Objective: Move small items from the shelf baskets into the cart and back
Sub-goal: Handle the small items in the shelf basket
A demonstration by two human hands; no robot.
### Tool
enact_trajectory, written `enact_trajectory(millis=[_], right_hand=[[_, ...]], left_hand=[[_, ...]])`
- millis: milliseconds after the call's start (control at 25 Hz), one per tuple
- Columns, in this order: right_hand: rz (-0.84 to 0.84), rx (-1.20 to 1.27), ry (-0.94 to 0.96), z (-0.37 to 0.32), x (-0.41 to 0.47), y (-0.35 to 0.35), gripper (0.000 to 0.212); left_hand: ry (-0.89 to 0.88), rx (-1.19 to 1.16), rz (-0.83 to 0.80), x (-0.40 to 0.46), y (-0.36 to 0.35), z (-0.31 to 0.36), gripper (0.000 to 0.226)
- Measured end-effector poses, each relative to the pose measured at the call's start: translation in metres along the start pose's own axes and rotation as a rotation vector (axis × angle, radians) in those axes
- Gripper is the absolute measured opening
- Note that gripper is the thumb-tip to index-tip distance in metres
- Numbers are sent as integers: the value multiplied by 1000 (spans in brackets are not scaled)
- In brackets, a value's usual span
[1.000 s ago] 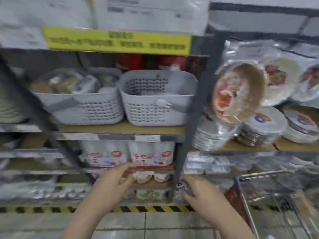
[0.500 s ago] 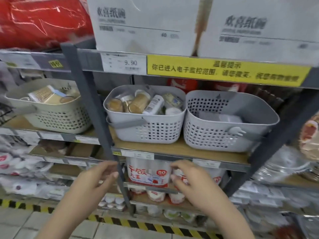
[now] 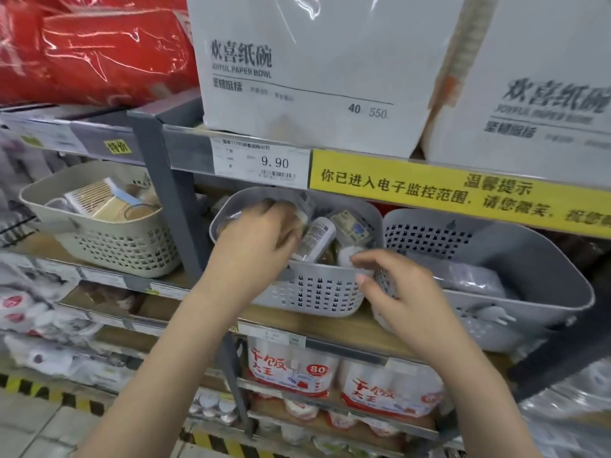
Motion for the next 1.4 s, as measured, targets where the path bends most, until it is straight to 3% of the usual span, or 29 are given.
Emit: enact_trajectory(millis=[160, 320, 520, 720, 800, 880, 1120, 1400], right_hand=[[-5, 6, 11, 6, 14, -6, 27], [2, 5, -20, 11, 25, -9, 27], [41, 44, -46, 1, 43, -7, 28], [61, 33, -8, -25, 65, -25, 29], [39, -8, 31, -37, 76, -39, 29], [-6, -70, 46, -48, 86, -56, 29], [-99, -534, -18, -60, 123, -104, 36], [-70, -464, -109, -58, 128, -110, 27]], left_hand=[[77, 329, -266, 46, -37, -17, 42], [136, 335, -353, 58, -51, -29, 41], [126, 156, -306, 55, -26, -19, 39], [256, -264, 92, 27, 19, -44, 26], [280, -383, 157, 13, 26, -53, 23], [280, -468, 193, 1, 30, -59, 20], [261, -746, 201, -27, 21, -67, 37], [200, -773, 197, -35, 16, -71, 56]])
Point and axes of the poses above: each hand's wrist, its own x-axis towards the middle knuckle, its own y-axis out of the back of the hand, z = x × y, the point moved 6 cm from there along x, towards the middle knuckle, and after that the axes turned 3 degrees about -y, right-handed, at the moved point
